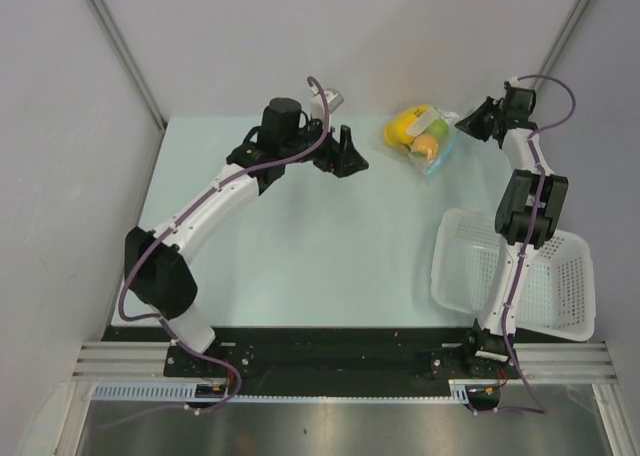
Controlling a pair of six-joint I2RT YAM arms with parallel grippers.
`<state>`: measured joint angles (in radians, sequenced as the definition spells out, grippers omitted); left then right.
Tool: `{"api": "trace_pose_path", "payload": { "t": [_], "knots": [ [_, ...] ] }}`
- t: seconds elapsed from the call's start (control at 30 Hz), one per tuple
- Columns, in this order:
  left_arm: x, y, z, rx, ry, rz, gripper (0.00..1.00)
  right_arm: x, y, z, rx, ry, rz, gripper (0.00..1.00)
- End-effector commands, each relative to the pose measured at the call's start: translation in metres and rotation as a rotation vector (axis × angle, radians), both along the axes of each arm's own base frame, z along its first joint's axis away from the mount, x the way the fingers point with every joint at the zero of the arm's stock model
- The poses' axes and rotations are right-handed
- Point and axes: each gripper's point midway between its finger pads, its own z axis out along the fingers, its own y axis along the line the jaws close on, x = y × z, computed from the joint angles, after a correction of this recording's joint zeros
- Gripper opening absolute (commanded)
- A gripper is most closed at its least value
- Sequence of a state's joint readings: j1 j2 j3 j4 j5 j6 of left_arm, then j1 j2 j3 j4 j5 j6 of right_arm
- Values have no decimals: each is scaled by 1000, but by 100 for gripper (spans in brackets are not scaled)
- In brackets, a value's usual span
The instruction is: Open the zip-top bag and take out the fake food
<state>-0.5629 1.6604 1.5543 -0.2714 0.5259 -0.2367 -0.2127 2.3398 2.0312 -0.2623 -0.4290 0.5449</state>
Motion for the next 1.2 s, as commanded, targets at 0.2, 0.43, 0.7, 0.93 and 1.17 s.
{"api": "trace_pose_path", "payload": {
  "t": [0.2, 0.43, 0.7, 0.93, 1.17],
  "knots": [
    [65, -61, 76, -251, -170, -58, 84, -49, 60, 145, -405, -276, 375, 0],
    [106, -93, 115, -419, -260, -71, 85, -79, 61, 188, -595, -428, 581, 0],
    [117, -107, 96, -468, -287, -112, 86, -97, 67, 193, -656, -542, 786, 0],
    [133, -113, 50, -387, -306, -156, 90, -105, 93, 152, -618, -545, 962, 0],
    [145, -102, 23, -376, -306, -230, 91, -138, 126, 126, -519, -616, 1125, 0]
  ]
}}
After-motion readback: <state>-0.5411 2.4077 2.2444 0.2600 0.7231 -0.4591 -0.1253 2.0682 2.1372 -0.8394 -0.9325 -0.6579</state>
